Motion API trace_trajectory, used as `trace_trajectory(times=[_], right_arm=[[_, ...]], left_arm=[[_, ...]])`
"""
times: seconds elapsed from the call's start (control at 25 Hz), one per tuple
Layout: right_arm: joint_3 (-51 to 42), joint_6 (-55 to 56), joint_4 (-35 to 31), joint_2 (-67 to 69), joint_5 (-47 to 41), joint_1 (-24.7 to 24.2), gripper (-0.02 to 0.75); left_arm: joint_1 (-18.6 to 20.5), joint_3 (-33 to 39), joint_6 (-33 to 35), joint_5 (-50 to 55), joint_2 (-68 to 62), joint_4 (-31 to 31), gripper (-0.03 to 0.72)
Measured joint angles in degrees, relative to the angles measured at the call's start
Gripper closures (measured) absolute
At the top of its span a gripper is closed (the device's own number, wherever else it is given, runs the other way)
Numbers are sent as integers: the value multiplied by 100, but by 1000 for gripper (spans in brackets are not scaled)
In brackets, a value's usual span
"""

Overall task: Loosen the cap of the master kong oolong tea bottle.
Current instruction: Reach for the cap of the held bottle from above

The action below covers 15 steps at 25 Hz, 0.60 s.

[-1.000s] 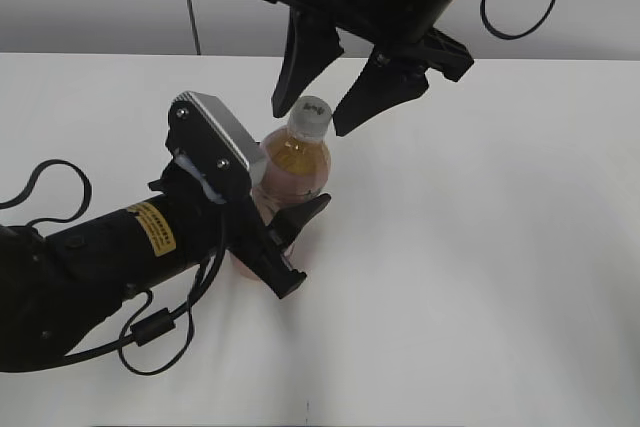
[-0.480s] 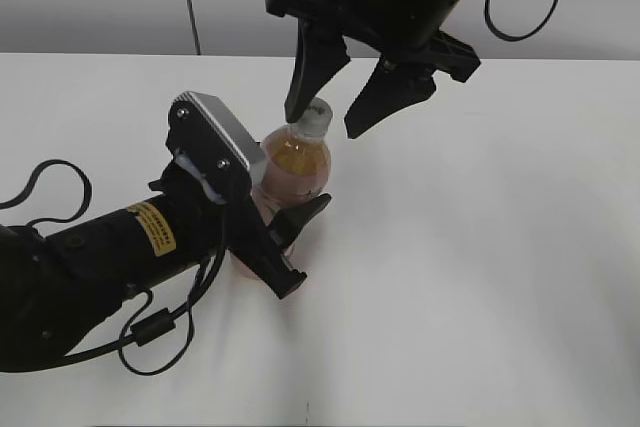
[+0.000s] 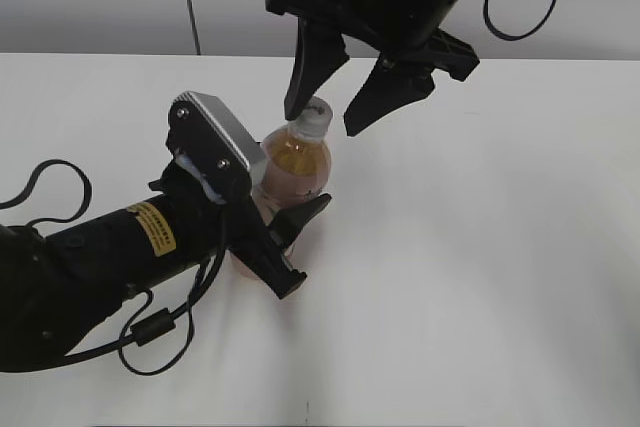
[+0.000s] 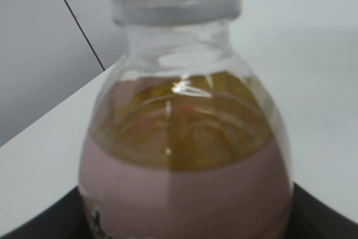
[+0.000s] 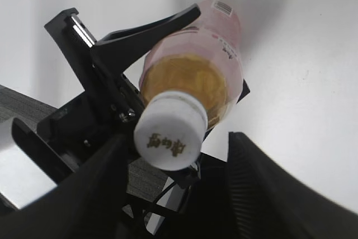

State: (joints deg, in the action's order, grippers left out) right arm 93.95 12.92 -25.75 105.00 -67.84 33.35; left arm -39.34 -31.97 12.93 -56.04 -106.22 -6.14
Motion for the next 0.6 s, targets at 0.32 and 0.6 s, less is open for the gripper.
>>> trace_trajectory(times=[0.32,0.6], right_arm=[[0,0,0,0,40,0,311],[0,0,0,0,57,0,311]], left_arm=[[0,0,0,0,0,0,260],[0,0,0,0,0,0,260]])
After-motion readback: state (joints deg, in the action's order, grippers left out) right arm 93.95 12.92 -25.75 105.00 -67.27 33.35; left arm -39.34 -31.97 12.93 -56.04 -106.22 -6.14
